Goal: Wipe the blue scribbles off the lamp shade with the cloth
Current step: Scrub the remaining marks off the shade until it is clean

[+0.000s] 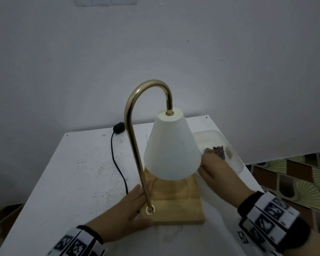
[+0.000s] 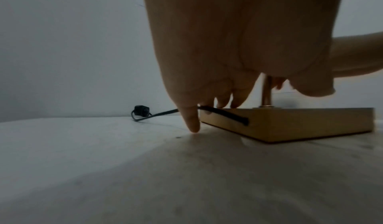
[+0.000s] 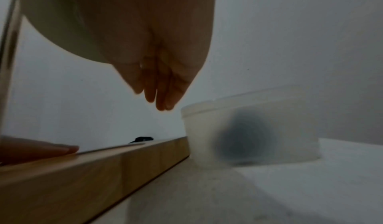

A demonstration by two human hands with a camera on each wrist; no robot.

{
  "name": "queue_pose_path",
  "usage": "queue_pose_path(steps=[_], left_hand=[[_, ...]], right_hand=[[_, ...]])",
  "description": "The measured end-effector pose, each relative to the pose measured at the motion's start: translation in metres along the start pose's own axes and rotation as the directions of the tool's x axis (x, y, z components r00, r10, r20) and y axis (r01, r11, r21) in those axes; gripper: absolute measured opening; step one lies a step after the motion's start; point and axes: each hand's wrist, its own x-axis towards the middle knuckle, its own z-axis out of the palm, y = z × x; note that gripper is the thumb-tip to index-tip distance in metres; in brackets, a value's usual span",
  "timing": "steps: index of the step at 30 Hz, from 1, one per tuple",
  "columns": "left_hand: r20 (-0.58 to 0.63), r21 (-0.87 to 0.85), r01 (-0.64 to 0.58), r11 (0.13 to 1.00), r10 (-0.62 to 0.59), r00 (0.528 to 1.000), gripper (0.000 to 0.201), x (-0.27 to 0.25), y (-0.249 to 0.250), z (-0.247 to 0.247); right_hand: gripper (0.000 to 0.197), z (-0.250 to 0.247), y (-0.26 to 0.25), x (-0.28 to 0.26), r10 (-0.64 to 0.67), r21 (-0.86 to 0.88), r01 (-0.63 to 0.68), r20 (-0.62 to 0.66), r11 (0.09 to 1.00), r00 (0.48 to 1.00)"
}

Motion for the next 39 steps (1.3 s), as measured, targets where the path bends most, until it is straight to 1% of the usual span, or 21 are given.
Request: queue_pose_path(steps=[1, 3, 4, 6, 8, 9, 12, 13, 15, 18, 20, 21, 23, 25, 26, 27, 30, 33, 36, 38, 39], left_hand=[[-0.023, -0.006, 0.015, 1.0, -0.015, 1.0, 0.079, -0.003, 0.002, 0.006], [-0.091, 0.047, 0.051, 0.998, -0.047, 0.995, 0.087, -0.006, 0.005, 0.016], [-0.139, 0.081, 0.061, 0.995, -0.049, 0.989, 0.091, -0.006, 0.005, 0.019], [-0.209, 0.123, 0.074, 0.99, -0.047, 0.977, 0.102, -0.007, 0.004, 0.021], [-0.207, 0.161, 0.083, 0.984, -0.048, 0.977, 0.107, -0.007, 0.001, 0.018], [-0.198, 0.179, 0.077, 0.981, -0.041, 0.979, 0.106, -0.006, -0.001, 0.016], [-0.176, 0.205, 0.064, 0.977, -0.027, 0.984, 0.101, -0.001, -0.011, 0.006], [-0.178, 0.231, 0.059, 0.971, -0.018, 0.984, 0.102, 0.001, -0.016, 0.003], [-0.207, 0.288, 0.047, 0.957, 0.014, 0.978, 0.103, 0.005, -0.025, -0.002], [-0.203, 0.313, 0.127, 0.941, -0.064, 0.977, 0.116, 0.005, -0.024, -0.006], [-0.247, 0.208, 0.183, 0.961, -0.13, 0.96, 0.122, 0.001, -0.018, -0.002], [-0.27, 0.129, 0.234, 0.964, -0.193, 0.943, 0.125, -0.002, -0.013, 0.003], [-0.331, -0.062, 0.334, 0.941, -0.335, 0.882, 0.125, -0.01, 0.001, 0.015], [-0.382, -0.226, 0.38, 0.897, -0.44, 0.812, 0.108, -0.018, 0.019, 0.032], [-0.376, -0.277, 0.4, 0.874, -0.482, 0.792, 0.1, -0.021, 0.031, 0.04], [-0.358, -0.315, 0.406, 0.858, -0.503, 0.787, 0.098, -0.022, 0.041, 0.047], [-0.258, -0.334, 0.406, 0.851, -0.497, 0.829, 0.107, -0.02, 0.063, 0.065], [-0.175, -0.335, 0.365, 0.868, -0.438, 0.882, 0.105, -0.014, 0.072, 0.071], [-0.157, -0.361, 0.34, 0.868, -0.416, 0.896, 0.11, -0.016, 0.072, 0.069], [-0.169, -0.347, 0.345, 0.872, -0.42, 0.892, 0.116, -0.019, 0.071, 0.065], [-0.166, -0.333, 0.359, 0.872, -0.429, 0.888, 0.12, -0.02, 0.07, 0.063]], right_hand=[[0.028, 0.008, -0.004, -0.004, -0.009, 0.042, 0.005, 0.113, 0.999, 0.994], [0.039, 0.022, -0.005, -0.004, -0.032, 0.017, 0.028, 0.27, 0.999, 0.962], [0.038, 0.027, -0.006, -0.002, -0.017, -0.018, 0.024, 0.311, 1.0, 0.95], [0.033, 0.032, -0.016, 0.004, 0.09, -0.141, -0.039, 0.383, 0.989, 0.919], [0.03, 0.041, -0.021, 0.008, 0.174, -0.283, -0.052, 0.427, 0.958, 0.888], [0.032, 0.046, -0.019, 0.009, 0.178, -0.319, -0.037, 0.424, 0.947, 0.888], [0.054, 0.057, -0.009, 0.01, 0.16, -0.34, -0.022, 0.385, 0.94, 0.909], [0.057, 0.059, -0.009, 0.009, 0.166, -0.377, -0.013, 0.375, 0.926, 0.912], [0.056, 0.059, -0.011, 0.008, 0.203, -0.452, -0.016, 0.369, 0.892, 0.907], [0.052, 0.057, -0.016, 0.007, 0.24, -0.502, -0.036, 0.349, 0.864, 0.906], [0.051, 0.055, -0.02, 0.005, 0.251, -0.518, -0.04, 0.344, 0.855, 0.905], [0.049, 0.056, -0.02, 0.004, 0.248, -0.526, -0.041, 0.331, 0.85, 0.911], [0.044, 0.056, -0.023, 0.002, 0.259, -0.534, -0.058, 0.311, 0.844, 0.915], [0.044, 0.057, -0.023, 0.003, 0.264, -0.517, -0.083, 0.286, 0.852, 0.921], [0.045, 0.058, -0.024, 0.004, 0.269, -0.503, -0.099, 0.279, 0.859, 0.922], [0.045, 0.059, -0.023, 0.006, 0.281, -0.488, -0.117, 0.277, 0.865, 0.919], [0.042, 0.06, -0.024, 0.01, 0.305, -0.478, -0.143, 0.281, 0.867, 0.91], [0.04, 0.06, -0.026, 0.007, 0.299, -0.489, -0.129, 0.289, 0.863, 0.909], [0.047, 0.057, -0.031, -0.008, 0.306, -0.52, -0.112, 0.303, 0.847, 0.903], [0.051, 0.058, -0.033, -0.02, 0.244, -0.485, -0.077, 0.292, 0.871, 0.925], [0.047, 0.055, -0.036, -0.026, 0.205, -0.47, -0.055, 0.275, 0.881, 0.939]])
